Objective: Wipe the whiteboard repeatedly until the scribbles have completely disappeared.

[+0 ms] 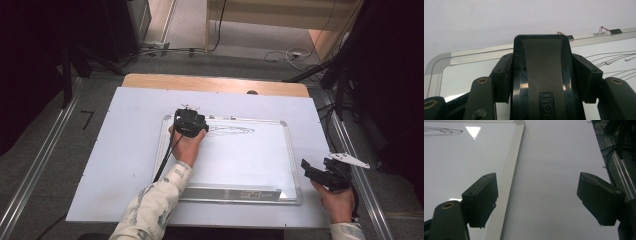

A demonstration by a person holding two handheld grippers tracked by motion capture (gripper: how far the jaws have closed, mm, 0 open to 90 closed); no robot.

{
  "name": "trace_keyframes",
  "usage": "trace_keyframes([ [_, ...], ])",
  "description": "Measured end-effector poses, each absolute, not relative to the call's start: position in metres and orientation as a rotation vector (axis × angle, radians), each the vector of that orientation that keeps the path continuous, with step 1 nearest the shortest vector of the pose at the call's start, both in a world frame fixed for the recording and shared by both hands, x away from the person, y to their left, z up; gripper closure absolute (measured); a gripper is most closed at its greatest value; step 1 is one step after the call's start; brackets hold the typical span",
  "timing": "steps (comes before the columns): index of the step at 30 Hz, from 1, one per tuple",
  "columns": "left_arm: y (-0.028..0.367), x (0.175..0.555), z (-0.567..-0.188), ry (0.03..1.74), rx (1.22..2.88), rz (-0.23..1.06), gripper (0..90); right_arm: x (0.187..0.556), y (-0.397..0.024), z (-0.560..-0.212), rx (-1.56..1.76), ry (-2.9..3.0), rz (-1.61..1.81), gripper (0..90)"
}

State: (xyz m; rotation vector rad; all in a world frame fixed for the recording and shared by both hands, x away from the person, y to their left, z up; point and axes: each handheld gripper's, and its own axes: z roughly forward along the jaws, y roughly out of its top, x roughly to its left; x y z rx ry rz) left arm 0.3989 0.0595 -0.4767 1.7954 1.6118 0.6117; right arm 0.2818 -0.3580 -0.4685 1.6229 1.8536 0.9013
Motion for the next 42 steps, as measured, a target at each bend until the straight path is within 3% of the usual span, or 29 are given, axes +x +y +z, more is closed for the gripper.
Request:
trace_keyframes([
  [33,0.053,0.403,-0.489,1.597,1.844,0.594,40.1,0.282,-0.358,-0.468,1.623,1.852,0.905,16.2],
  [39,0.054,0.402,-0.487,1.596,1.835,0.587,36.3,0.282,-0.358,-0.468,1.623,1.852,0.904,16.2],
  [42,0.053,0.401,-0.487,1.590,1.845,0.597,39.4,0.282,-0.358,-0.468,1.624,1.852,0.904,16.2],
])
